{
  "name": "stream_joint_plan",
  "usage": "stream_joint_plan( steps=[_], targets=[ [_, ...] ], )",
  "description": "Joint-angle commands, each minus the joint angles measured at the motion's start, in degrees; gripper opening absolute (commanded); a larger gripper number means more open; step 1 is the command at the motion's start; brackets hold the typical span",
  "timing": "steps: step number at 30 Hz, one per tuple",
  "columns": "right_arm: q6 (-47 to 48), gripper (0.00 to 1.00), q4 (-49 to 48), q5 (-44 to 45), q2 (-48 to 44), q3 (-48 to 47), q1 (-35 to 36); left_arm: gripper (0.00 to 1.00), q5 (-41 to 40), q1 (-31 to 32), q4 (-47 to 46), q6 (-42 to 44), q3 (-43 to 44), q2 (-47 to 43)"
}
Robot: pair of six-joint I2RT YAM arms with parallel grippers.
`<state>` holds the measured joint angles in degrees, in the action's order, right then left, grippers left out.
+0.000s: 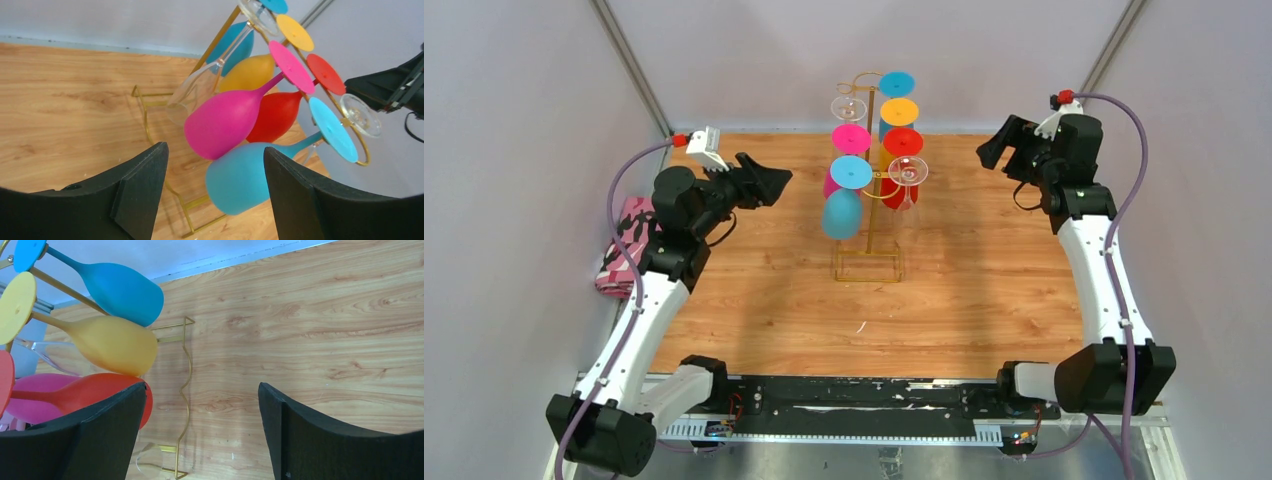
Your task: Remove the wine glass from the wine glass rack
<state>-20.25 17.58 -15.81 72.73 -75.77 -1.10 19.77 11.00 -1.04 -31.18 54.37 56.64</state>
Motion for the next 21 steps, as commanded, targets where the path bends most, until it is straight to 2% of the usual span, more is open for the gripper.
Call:
stream_joint_plan(
  steps=[1,4,7,10,14,21],
  targets=[
    [-1.76,0.85,0.52,1.22,-3.26,1.83,0.89,0.75,-2.4,-0.09,4.69,2.08,1.34,-1.96],
    [-4.35,0.75,-2.61,-0.44,-7.96,6.55,0.87,0.75,-2.46,-0.1,5.0,1.65,1.04,-3.59],
    [-11.37,0.65,-10.84,-11.07,-11.44,11.46,0.91,0.74,-2.46,-0.04,4.59,0.74,0.3,-5.33],
    [-21.65,0.63,-23.24,-21.65,-12.53,15.21,0.89,0.74,-2.33,-0.04,4.68,0.35,0.1,-6.21],
    [-30.56,0.65,-33.61,-27.16,-13.59,18.27,2.44,0.75,-1.7,-0.1,5.34,0.38,-0.02,-6.3],
    [-37.79,0.63,-39.44,-32.6,-10.23,18.07,5.39,0.75,-1.88,-0.05,5.17,0.48,-1.31,-6.55]
  ],
)
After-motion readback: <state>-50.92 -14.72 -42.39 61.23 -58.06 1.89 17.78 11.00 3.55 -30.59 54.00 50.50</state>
